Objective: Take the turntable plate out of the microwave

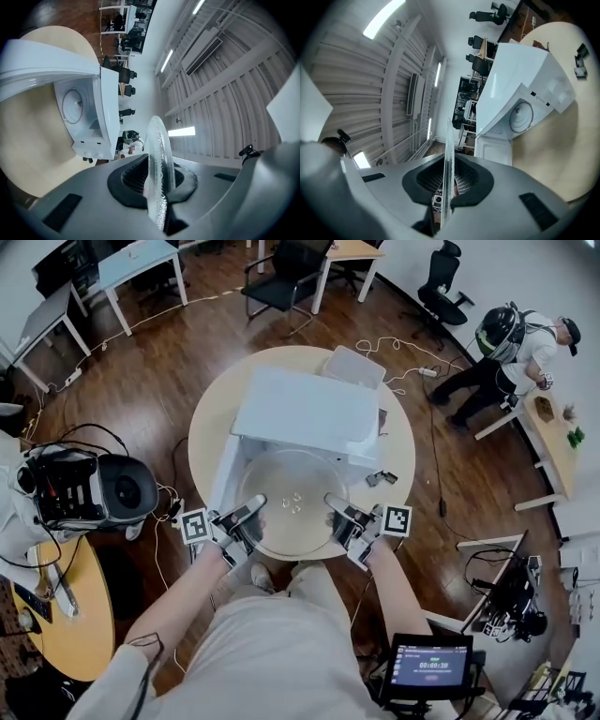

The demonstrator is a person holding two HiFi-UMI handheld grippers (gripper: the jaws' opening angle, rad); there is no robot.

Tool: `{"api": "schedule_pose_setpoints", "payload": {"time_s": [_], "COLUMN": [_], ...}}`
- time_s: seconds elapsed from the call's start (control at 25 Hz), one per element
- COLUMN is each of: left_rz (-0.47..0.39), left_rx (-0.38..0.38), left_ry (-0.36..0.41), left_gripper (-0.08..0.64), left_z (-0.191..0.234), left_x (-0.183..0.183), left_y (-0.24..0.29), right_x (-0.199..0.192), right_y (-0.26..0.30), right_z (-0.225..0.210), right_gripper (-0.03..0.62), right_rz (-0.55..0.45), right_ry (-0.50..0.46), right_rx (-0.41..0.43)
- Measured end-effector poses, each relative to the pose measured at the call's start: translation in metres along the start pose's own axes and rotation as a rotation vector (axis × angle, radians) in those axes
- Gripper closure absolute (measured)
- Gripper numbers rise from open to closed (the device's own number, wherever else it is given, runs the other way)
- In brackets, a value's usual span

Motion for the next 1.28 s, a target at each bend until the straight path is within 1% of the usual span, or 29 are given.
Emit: {"api": "schedule_pose_setpoints", "payload": {"time_s": [0.12,0.28,0.36,0.64,0.84,0.96,1.12,1.2,1.28], "left_rz": [0.008,0.001,-0.012,-0.066,-0.076,-0.075,-0.095,-0.106,-0.114], "left_rx": [0.011,0.043,0.068,0.145,0.208,0.227,0.252,0.266,0.285], "left_ry": [0.035,0.063,0.069,0.046,0.025,0.053,0.105,0.108,0.101], "left_gripper": [0.526,0.528,0.528,0.528,0.528,0.526,0.526,0.526,0.525], "left_z": [-0.007,-0.012,-0.013,0.002,0.013,0.015,0.018,0.02,0.02], "left_x": [0.0,-0.009,-0.011,-0.03,-0.045,-0.049,-0.051,-0.059,-0.067], "left_y": [0.009,0.02,0.025,0.036,0.038,0.039,0.041,0.039,0.034], "right_x": [0.005,0.012,0.019,0.025,0.022,0.022,0.019,0.014,0.009], "right_y": [-0.006,-0.017,-0.02,-0.038,-0.047,-0.049,-0.053,-0.059,-0.063], "right_z": [0.003,0.003,0.003,-0.015,-0.027,-0.036,-0.05,-0.055,-0.057], "right_gripper": [0.565,0.565,0.565,0.565,0.565,0.565,0.565,0.565,0.565], "right_rz": [0.013,0.019,0.028,0.053,0.082,0.085,0.068,0.067,0.077], "right_ry": [-0.033,-0.033,-0.034,0.04,0.055,0.076,0.16,0.178,0.171], "right_rx": [0.003,0.052,0.062,0.091,0.085,0.098,0.131,0.133,0.124]}}
Point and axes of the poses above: the fingertips, and each gripper's own axes: y forward along the fingers, z to its left, x out of its top, the point moved 10 cm from there along -y, backward along the fingers, and after that the axes turned 10 degrees about z, right-handed, at the moved point
